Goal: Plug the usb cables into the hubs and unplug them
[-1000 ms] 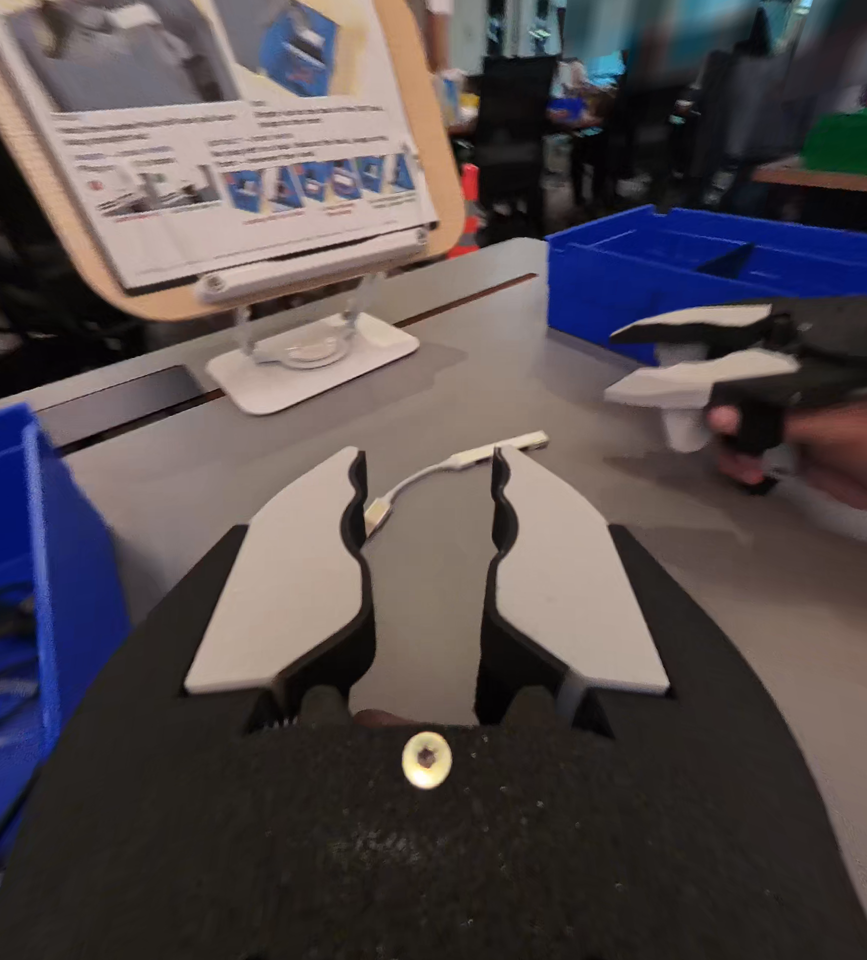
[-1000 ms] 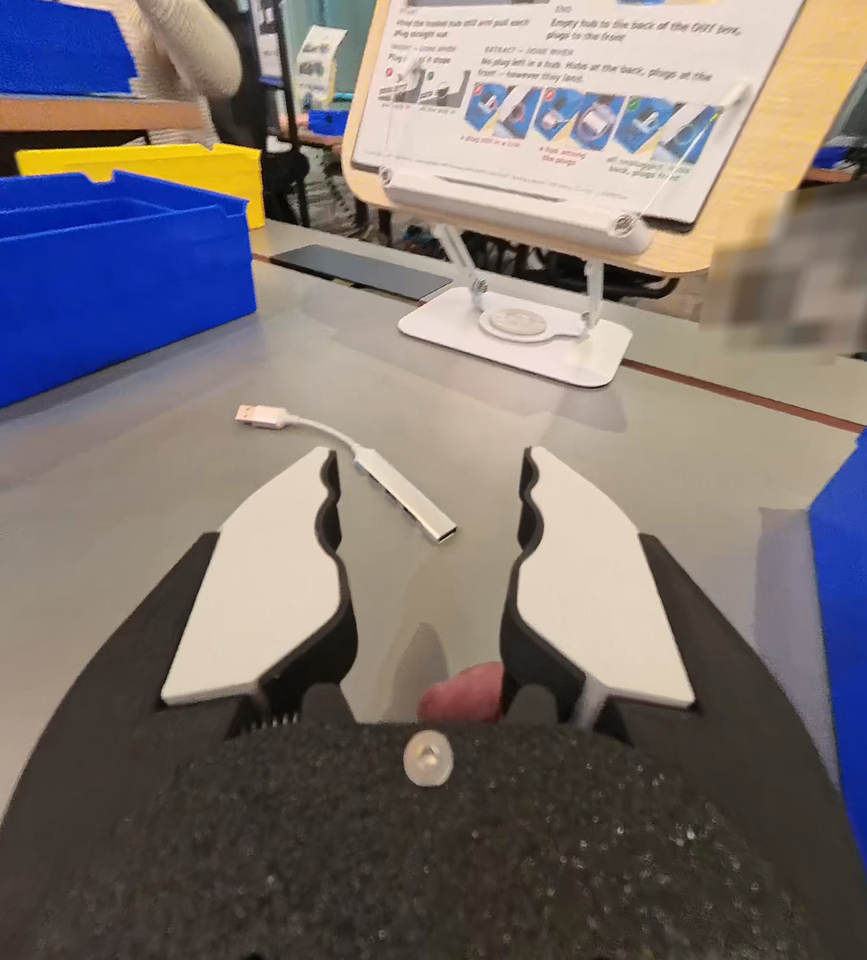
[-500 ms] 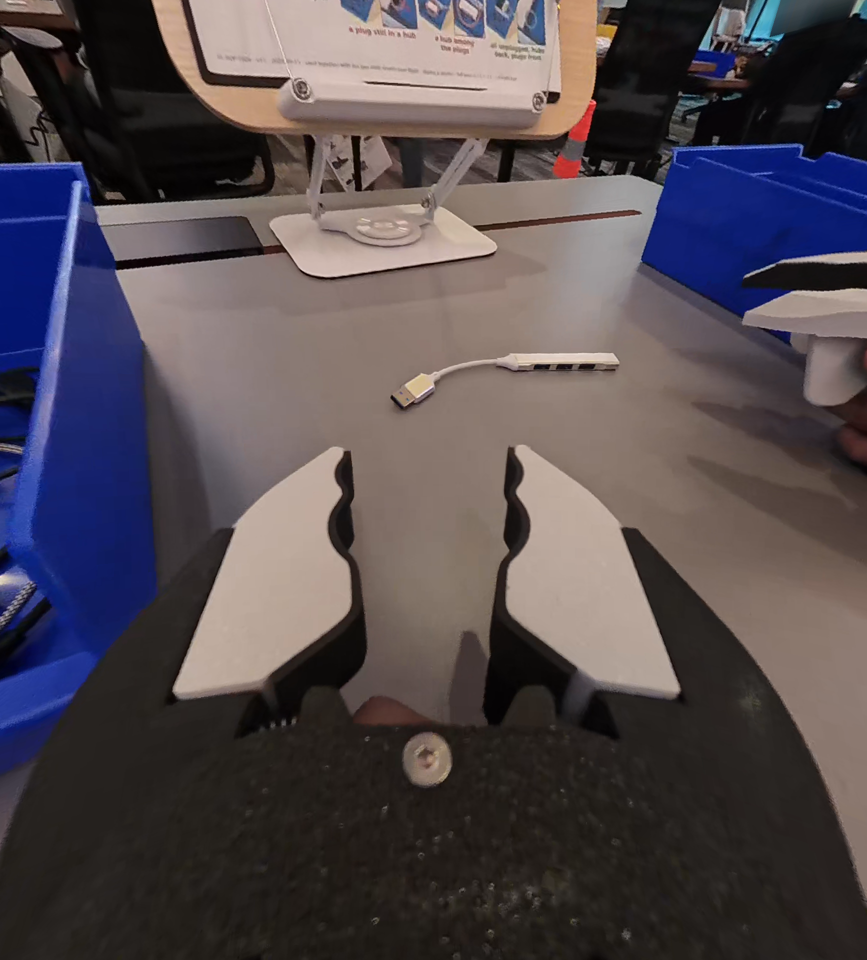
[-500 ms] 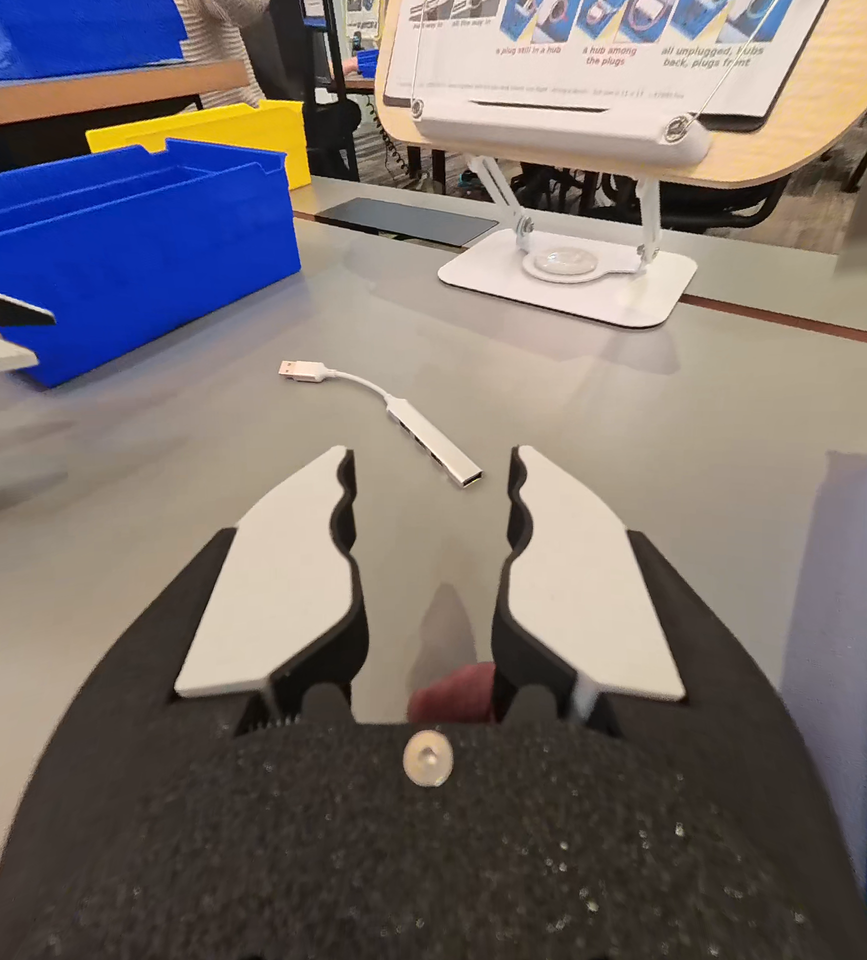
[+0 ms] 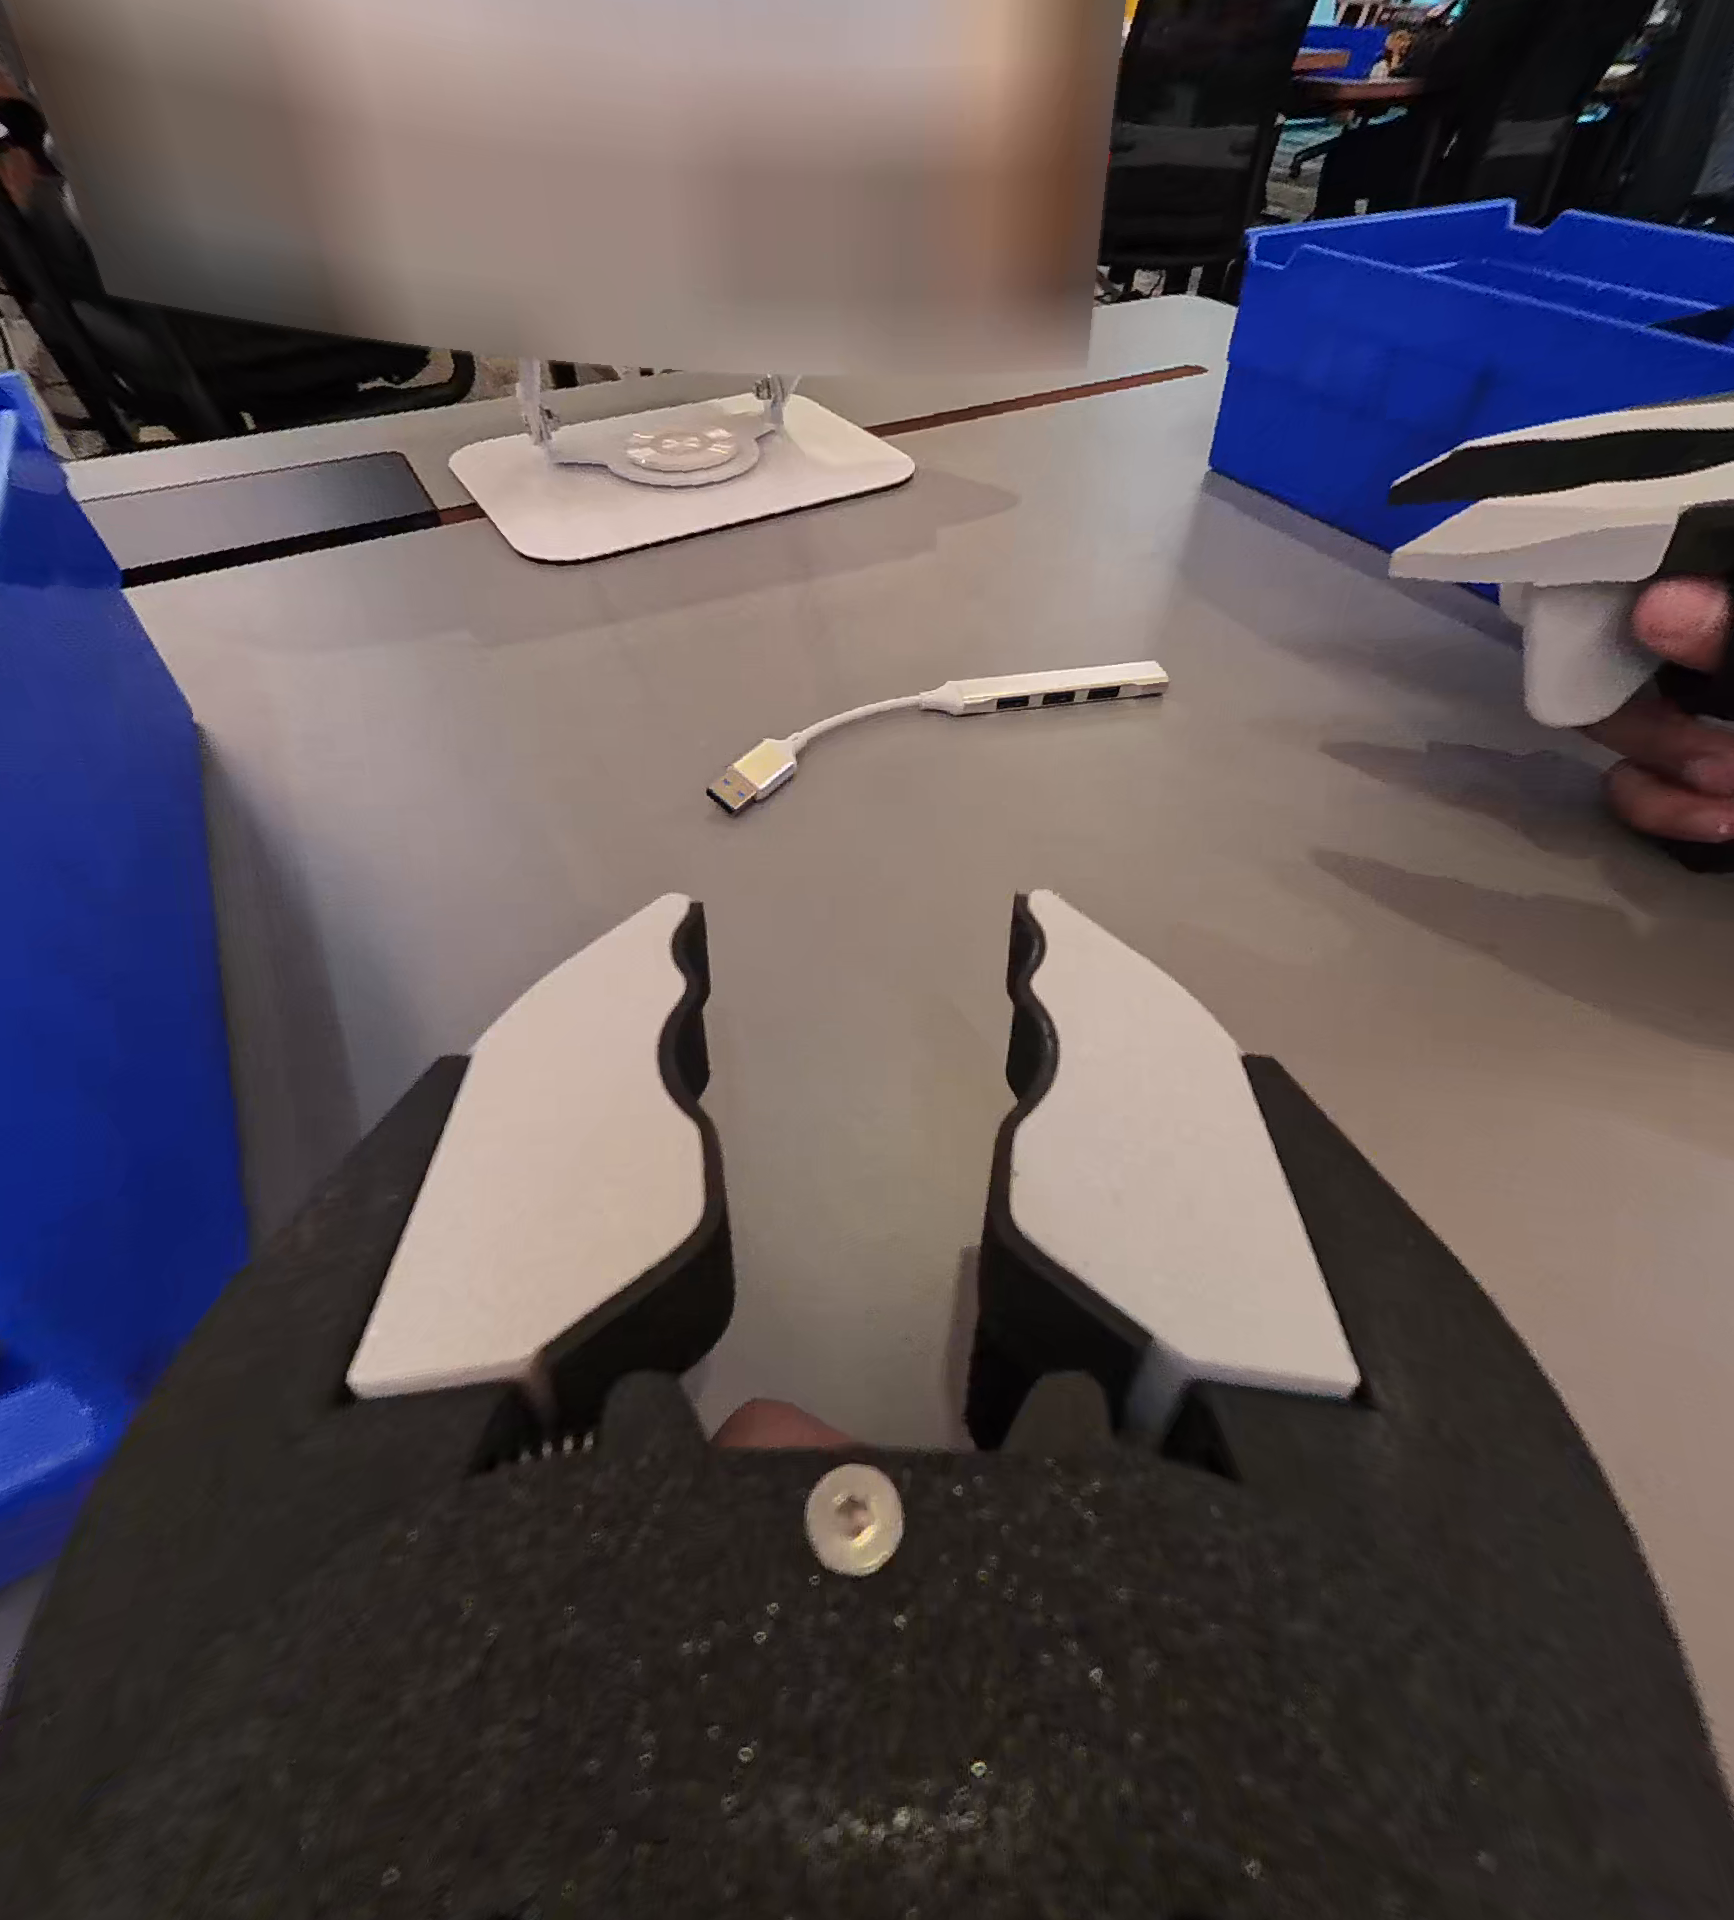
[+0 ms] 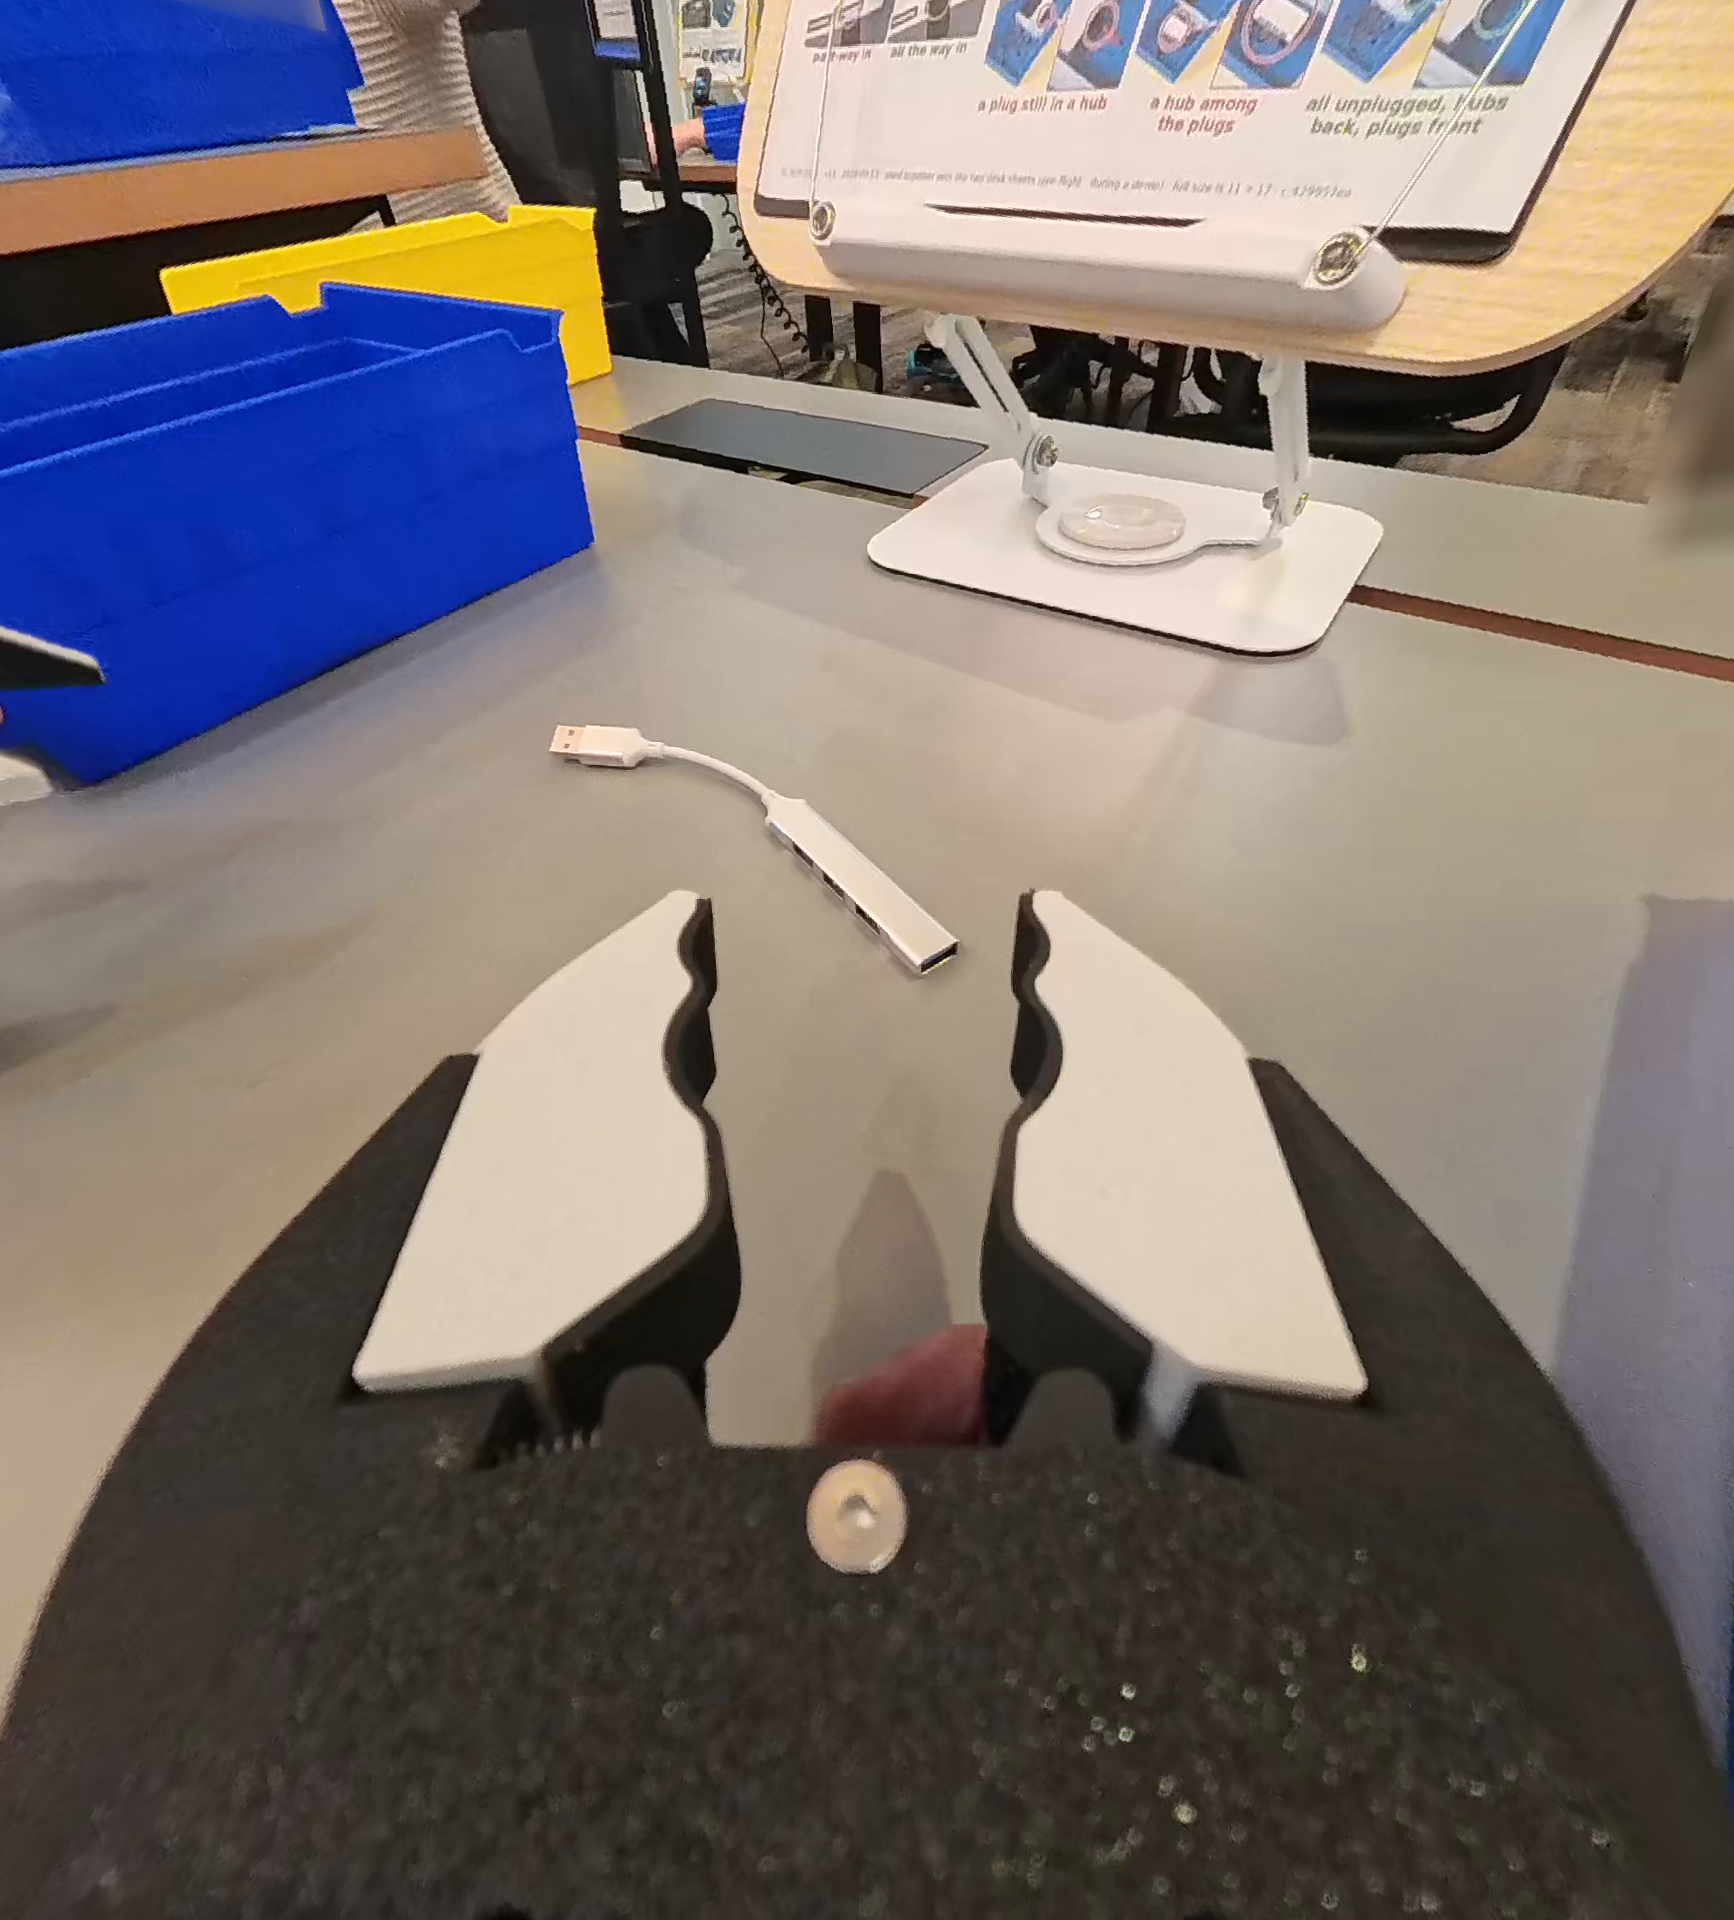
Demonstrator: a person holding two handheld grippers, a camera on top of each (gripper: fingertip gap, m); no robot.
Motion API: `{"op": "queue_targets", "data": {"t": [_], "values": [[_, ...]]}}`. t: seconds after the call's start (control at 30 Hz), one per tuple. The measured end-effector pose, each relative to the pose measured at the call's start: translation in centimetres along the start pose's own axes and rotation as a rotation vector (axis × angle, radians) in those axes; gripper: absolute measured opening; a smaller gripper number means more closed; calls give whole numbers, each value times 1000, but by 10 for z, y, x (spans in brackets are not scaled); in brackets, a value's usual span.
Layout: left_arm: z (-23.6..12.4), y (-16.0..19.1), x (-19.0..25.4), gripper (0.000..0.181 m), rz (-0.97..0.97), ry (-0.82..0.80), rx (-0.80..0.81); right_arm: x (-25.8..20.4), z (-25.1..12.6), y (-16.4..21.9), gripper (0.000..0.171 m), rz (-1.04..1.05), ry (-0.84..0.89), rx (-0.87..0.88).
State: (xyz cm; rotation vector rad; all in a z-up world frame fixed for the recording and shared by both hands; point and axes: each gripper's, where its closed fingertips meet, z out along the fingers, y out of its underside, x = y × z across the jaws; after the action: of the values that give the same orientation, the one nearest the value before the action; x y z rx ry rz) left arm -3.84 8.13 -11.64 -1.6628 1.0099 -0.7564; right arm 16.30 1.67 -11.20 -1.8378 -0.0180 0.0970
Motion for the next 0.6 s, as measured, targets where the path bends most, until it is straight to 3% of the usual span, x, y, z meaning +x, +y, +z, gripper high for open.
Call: {"op": "queue_targets", "data": {"t": [0.23, 0.37, 0.5, 0.6], "values": [[-7, -7, -2, 44, -72, 33, 46, -2, 2, 2, 55, -17, 0, -16], [-51, -52, -7, 48, -94, 88, 117, -1, 1, 1, 55, -8, -2, -11], [-108, -87, -92, 49, 4, -75, 50, -1, 1, 2, 55, -4, -2, -16], [-125, -71, -178, 47, 202, -192, -233, -2, 2, 3, 55, -13, -4, -23]]}}
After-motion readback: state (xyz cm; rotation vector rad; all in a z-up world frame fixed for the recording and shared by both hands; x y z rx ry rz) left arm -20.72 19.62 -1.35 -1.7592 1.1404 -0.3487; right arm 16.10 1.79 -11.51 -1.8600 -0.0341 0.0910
